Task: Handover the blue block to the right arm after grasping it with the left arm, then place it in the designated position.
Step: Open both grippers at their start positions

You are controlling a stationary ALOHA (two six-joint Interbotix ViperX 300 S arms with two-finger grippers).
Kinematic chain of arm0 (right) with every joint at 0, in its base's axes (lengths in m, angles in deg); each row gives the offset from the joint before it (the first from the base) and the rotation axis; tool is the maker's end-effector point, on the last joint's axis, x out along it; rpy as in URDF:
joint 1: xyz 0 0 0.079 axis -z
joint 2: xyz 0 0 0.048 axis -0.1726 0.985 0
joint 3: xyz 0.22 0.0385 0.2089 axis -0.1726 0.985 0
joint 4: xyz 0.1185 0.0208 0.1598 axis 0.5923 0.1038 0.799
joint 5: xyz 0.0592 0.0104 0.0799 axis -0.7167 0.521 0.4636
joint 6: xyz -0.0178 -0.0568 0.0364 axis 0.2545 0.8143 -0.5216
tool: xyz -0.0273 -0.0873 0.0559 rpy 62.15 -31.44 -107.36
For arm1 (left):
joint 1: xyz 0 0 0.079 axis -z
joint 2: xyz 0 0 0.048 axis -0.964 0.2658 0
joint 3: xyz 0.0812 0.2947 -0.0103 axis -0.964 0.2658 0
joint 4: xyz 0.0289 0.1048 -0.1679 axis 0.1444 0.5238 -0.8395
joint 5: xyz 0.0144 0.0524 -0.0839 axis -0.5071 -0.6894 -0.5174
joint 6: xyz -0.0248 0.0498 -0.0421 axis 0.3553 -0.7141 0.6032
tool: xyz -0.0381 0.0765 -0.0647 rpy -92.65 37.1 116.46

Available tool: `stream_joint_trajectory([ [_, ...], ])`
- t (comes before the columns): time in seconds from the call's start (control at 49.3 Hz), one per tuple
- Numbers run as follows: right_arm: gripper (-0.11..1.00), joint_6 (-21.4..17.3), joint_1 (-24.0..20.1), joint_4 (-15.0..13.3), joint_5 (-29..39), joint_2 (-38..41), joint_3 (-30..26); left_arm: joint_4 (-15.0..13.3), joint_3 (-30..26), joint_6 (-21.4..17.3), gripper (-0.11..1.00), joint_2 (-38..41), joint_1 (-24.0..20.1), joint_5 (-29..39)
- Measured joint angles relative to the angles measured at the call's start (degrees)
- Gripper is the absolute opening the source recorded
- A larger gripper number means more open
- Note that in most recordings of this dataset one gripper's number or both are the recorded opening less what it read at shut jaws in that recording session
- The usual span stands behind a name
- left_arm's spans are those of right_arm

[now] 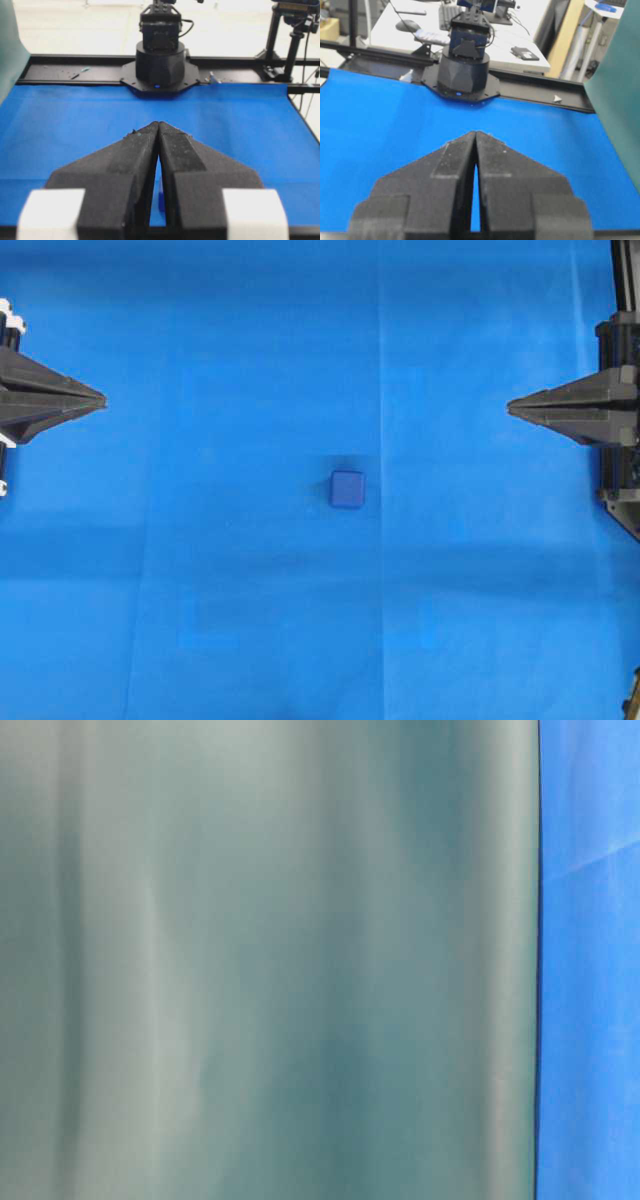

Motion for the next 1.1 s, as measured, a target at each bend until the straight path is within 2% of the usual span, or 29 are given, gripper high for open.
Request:
stream_joint_trajectory([
  [0.304,-0.02,-0.2,0.4,0.0,6.2,0.4,-1.4,0.1,0.0,0.9,0.00,-0.1,0.0,0.5],
  [0.629,-0.01,-0.2,0.4,0.0,6.0,-0.2,-1.8,0.0,0.0,0.9,0.02,-0.1,0.0,1.3],
  [0.69,0.06,-0.2,0.4,0.1,6.0,-0.1,-1.8,0.0,0.0,0.9,0.14,-0.1,0.0,1.3],
  [0.75,0.19,-0.3,0.4,0.1,6.0,-0.1,-1.8,0.1,0.0,0.9,0.31,-0.1,-0.1,1.3],
  [0.872,0.55,-0.9,0.4,0.2,5.9,-0.1,-1.8,0.0,0.0,0.9,0.68,-0.1,0.0,1.3],
  [0.933,0.73,-1.1,0.4,0.2,6.0,-0.1,-1.8,0.0,-0.1,1.0,0.83,-0.1,0.0,1.3],
  [0.994,0.88,-1.1,0.4,0.3,6.0,0.0,-1.8,0.0,0.0,1.0,0.92,-0.1,0.0,1.4],
  [1.034,0.95,-1.1,0.5,0.3,6.0,0.1,-1.8,0.0,0.0,1.1,0.93,-0.1,0.0,1.4],
  [1.095,0.97,-1.2,0.7,0.4,5.9,0.2,-1.8,0.0,0.0,1.0,0.93,-0.2,0.0,1.5],
])
